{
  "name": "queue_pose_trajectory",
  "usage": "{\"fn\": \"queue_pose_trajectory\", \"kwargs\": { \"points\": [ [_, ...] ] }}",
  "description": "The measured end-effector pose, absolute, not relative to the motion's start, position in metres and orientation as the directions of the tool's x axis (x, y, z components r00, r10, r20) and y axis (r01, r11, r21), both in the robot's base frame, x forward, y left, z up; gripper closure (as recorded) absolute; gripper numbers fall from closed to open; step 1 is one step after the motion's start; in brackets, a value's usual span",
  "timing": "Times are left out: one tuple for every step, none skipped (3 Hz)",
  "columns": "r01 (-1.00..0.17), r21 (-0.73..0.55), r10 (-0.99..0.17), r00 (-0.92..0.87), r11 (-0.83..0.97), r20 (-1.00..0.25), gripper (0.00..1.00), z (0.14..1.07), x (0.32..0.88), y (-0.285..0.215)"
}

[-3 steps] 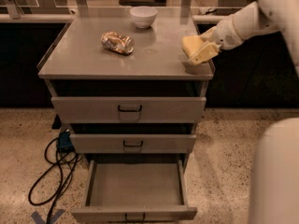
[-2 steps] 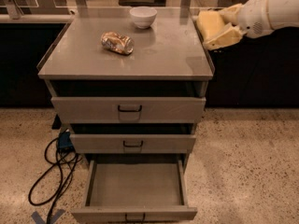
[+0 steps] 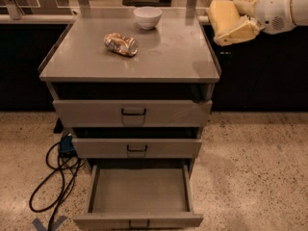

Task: Place sponge into bottom drawer

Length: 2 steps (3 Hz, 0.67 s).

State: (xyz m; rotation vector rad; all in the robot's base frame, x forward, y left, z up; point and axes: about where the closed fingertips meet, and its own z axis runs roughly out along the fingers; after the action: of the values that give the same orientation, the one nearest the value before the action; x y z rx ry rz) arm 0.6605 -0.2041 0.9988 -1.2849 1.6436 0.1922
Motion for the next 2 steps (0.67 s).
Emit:
{"fn": "queue_pose_trajectory", "kwargs": {
  "points": [
    [-0.806, -0.411, -0.639, 0.054, 0.425, -0.767, 1.0, 0.985, 0.655, -0.209],
    [-0.809, -0.403, -0.61, 0.07, 0.428, -0.789, 1.0, 0.967, 0.624, -0.212]
  ]
}}
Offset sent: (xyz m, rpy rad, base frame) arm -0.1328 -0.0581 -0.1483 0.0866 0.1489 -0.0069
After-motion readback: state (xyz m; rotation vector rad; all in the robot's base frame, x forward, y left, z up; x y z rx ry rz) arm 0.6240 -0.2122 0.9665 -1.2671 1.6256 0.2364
